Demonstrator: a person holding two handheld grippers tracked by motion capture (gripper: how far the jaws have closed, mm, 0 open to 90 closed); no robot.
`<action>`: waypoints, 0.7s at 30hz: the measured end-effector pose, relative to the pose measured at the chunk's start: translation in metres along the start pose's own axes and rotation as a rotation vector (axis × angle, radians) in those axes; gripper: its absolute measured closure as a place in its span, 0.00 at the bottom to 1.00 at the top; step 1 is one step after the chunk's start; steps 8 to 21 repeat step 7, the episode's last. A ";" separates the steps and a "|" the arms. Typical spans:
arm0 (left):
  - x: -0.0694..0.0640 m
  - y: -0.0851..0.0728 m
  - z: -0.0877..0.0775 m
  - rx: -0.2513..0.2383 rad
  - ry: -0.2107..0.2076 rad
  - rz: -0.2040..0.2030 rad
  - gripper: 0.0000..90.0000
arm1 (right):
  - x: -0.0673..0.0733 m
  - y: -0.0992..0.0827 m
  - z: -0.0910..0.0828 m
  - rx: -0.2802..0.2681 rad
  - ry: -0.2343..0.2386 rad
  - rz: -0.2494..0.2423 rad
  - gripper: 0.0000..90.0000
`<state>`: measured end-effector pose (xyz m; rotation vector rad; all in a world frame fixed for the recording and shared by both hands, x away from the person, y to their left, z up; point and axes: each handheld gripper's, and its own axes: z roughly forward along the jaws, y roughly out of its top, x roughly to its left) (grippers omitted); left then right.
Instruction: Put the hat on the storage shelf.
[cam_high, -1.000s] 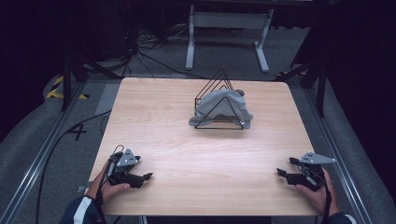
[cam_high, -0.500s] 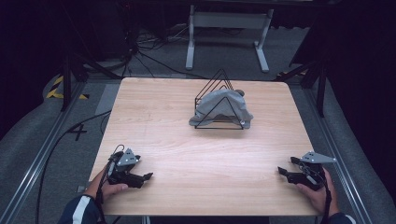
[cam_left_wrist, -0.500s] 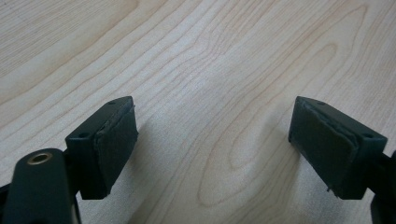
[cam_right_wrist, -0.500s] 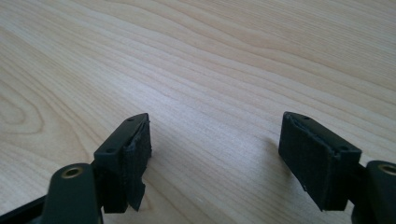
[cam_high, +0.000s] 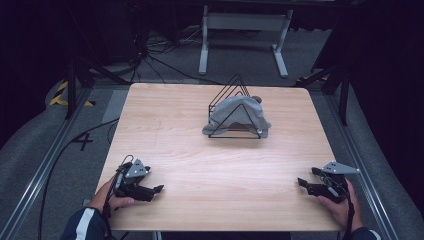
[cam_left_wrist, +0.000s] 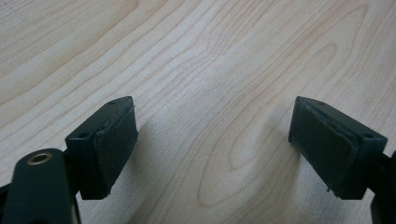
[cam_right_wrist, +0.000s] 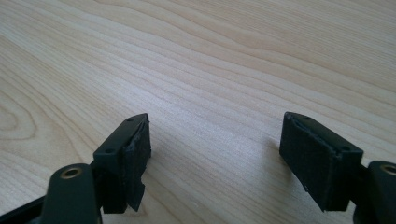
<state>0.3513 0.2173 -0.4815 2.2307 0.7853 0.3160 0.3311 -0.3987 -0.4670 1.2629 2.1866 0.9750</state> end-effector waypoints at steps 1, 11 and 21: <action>0.000 0.000 0.000 0.000 0.000 0.000 0.18 | 0.000 0.000 0.000 0.000 0.000 0.000 0.28; 0.000 0.000 0.000 -0.001 0.001 0.001 0.18 | 0.000 -0.002 -0.002 0.004 -0.007 -0.007 0.27; 0.000 0.000 0.000 -0.001 0.001 0.001 0.18 | 0.000 -0.002 -0.002 0.004 -0.007 -0.007 0.27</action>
